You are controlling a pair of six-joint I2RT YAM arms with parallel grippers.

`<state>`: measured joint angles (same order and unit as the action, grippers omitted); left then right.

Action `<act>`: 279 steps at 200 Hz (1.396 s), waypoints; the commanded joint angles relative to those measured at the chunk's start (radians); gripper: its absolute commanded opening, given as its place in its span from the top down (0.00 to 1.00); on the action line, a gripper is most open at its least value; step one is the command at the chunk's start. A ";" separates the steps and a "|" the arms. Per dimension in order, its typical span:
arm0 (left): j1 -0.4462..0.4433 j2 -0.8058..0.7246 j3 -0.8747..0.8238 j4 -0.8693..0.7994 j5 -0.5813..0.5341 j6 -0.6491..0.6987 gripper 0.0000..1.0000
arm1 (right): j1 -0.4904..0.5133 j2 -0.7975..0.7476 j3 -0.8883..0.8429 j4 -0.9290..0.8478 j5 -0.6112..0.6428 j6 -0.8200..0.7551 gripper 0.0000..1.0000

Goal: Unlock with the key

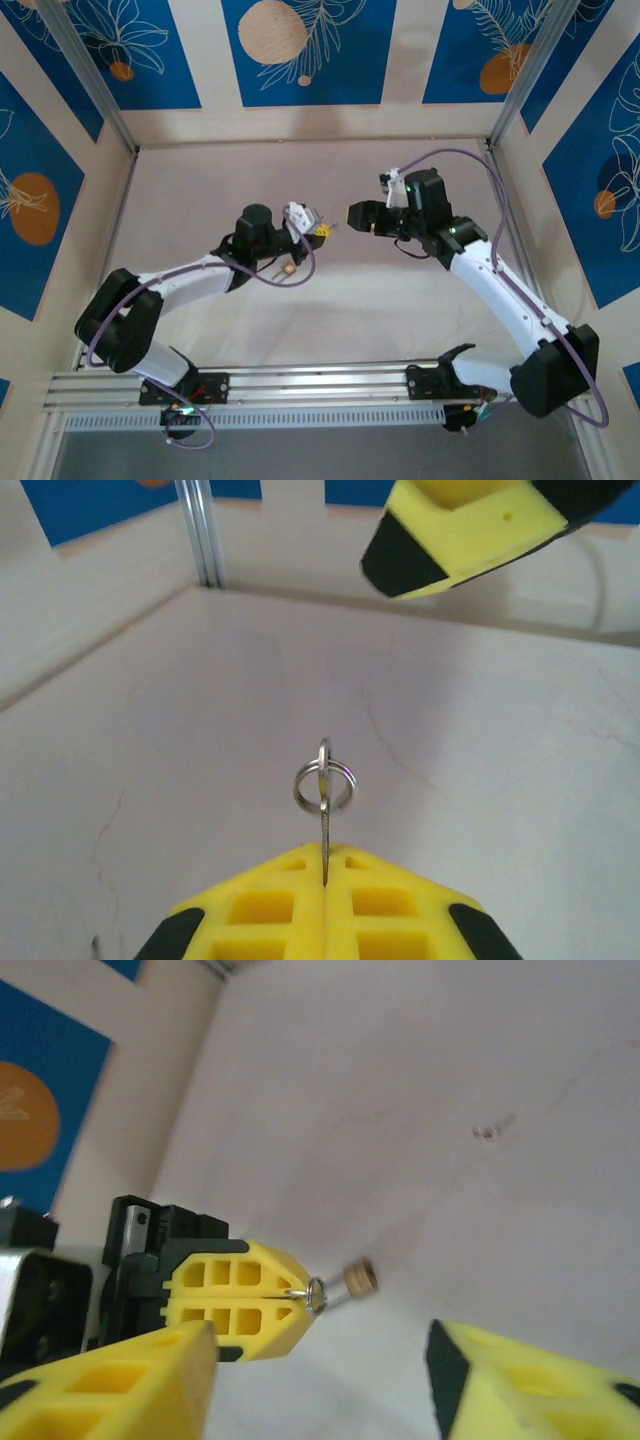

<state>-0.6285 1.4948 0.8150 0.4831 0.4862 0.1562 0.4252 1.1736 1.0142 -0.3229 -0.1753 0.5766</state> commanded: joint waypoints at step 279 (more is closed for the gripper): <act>0.126 0.053 0.280 -0.442 0.217 -0.184 1.00 | -0.081 0.280 -0.314 0.987 -0.436 0.189 0.29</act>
<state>-0.5106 1.5871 1.1217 -0.1287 0.7208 0.0406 0.3447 1.4700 0.7044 0.6395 -0.6456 0.7555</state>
